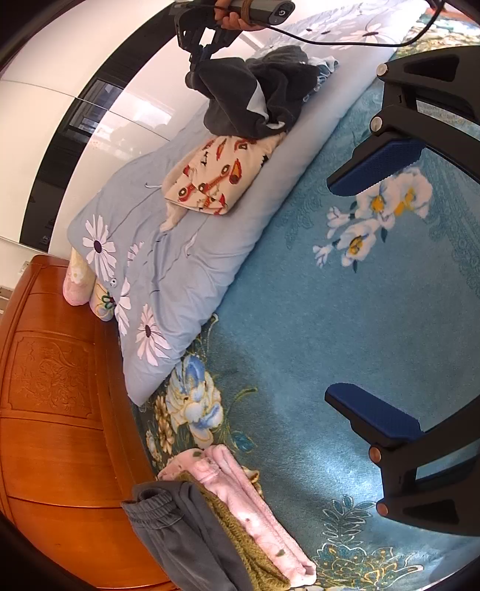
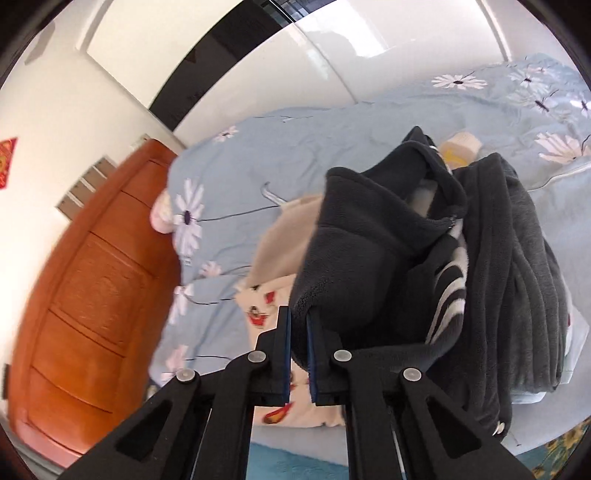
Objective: Fold clothes
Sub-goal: 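Lift the jacket out of the pile with the right gripper and shake it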
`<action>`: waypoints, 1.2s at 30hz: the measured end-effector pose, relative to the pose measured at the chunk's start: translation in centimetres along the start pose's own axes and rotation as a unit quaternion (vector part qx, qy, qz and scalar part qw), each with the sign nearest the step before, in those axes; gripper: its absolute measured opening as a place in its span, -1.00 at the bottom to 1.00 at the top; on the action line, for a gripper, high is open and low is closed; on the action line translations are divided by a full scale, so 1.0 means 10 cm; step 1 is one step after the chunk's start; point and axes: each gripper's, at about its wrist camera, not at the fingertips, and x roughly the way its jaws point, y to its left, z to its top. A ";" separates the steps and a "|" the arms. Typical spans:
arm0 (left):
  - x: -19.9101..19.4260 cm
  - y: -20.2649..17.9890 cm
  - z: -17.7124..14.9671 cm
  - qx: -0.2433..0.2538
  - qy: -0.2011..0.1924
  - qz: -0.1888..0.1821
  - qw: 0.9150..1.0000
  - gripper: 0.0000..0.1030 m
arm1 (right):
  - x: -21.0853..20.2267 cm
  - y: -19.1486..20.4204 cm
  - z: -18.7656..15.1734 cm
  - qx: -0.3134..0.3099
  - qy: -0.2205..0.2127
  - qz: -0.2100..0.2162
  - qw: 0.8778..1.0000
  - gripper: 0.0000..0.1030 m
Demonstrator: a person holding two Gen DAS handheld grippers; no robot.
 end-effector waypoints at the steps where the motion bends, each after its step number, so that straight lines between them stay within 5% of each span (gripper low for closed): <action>1: -0.06 -0.03 0.02 0.003 -0.007 -0.002 1.000 1.00 | -0.10 0.02 0.01 0.007 0.000 0.025 1.000 -0.91; 13: -0.62 -0.27 -0.01 0.038 -0.046 -0.026 0.998 1.00 | -1.22 0.15 -0.27 -0.018 0.003 0.180 0.983 -0.91; 22: -1.06 -0.31 -0.04 0.053 -0.084 -0.050 0.994 1.00 | -1.86 0.66 -0.85 -0.116 0.047 0.228 0.966 -0.90; 27: -1.24 -0.14 -0.04 0.042 -0.095 -0.051 0.993 1.00 | -1.74 1.20 -1.40 -0.176 0.104 0.283 0.937 -0.91; 30: -1.29 -0.01 -0.03 0.030 -0.091 -0.046 0.994 1.00 | -1.64 1.50 -1.74 -0.202 0.141 0.355 0.902 -1.00; 33: -1.28 0.09 -0.03 0.018 -0.079 -0.031 0.996 1.00 | -1.52 1.89 -2.01 -0.242 0.153 0.368 0.885 -1.00; 36: -1.28 0.17 -0.05 0.010 -0.072 -0.024 0.997 1.00 | -1.29 2.04 -2.23 -0.262 0.187 0.343 0.883 -1.00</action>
